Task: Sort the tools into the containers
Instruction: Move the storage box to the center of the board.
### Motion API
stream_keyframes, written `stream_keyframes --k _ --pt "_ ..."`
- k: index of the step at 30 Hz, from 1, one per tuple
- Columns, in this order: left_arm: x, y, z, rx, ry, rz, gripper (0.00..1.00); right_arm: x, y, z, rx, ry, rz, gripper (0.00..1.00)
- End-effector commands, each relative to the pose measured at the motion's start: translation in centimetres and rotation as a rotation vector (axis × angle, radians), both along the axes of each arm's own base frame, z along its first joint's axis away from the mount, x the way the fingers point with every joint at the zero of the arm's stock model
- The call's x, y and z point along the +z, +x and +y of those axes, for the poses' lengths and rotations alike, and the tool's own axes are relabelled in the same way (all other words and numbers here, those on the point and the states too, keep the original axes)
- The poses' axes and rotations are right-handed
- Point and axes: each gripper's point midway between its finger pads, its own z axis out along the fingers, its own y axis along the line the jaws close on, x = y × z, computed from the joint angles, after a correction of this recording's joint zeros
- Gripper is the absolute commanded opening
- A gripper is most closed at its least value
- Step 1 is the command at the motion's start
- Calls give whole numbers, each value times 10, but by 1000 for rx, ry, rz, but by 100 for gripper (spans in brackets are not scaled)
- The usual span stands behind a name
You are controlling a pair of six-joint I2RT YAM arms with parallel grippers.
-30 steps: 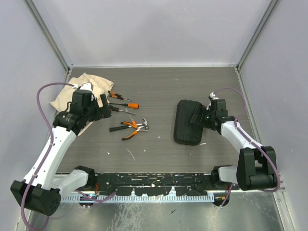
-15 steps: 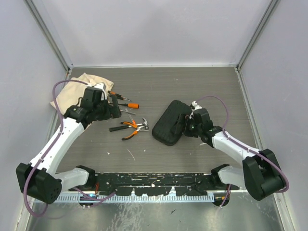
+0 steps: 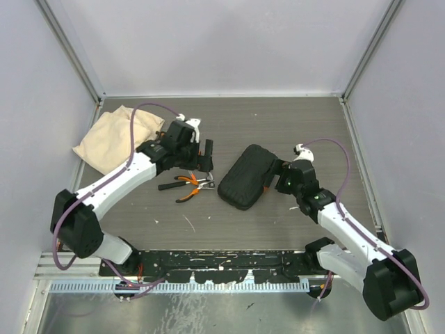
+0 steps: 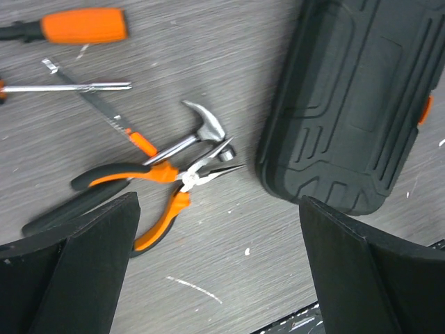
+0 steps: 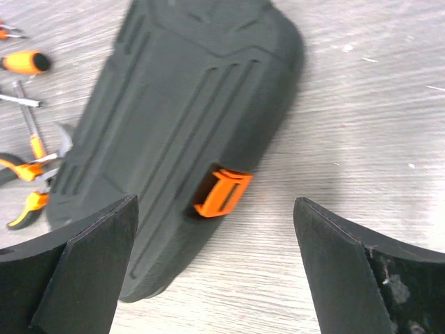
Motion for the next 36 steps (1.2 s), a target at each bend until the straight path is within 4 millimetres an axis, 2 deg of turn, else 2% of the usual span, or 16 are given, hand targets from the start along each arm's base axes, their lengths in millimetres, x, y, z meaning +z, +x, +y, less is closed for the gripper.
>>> stream_keyframes --k 1,7,14,20,22,25,28,36 --pt "22 9 -41 -89 -65 -89 99 10 17 -26 -109 -30 3 96" --pt "7 8 -75 -140 -76 -98 100 3 34 -27 -52 51 73 93" --pt "-7 18 -106 -236 -114 -93 99 5 54 -7 60 202 55 92" --pt "-25 22 -117 -250 -120 -60 100 -13 61 4 108 236 117 89" --pt "-33 21 -120 -259 -119 -36 95 -23 58 8 115 255 142 87" --pt "-46 17 -122 -260 -116 4 92 -29 54 19 139 276 156 86" --pt "-49 12 -119 -253 -119 15 91 -31 48 36 170 281 160 86" --pt "-59 -6 -88 -204 -65 23 90 -28 34 93 267 322 153 85"
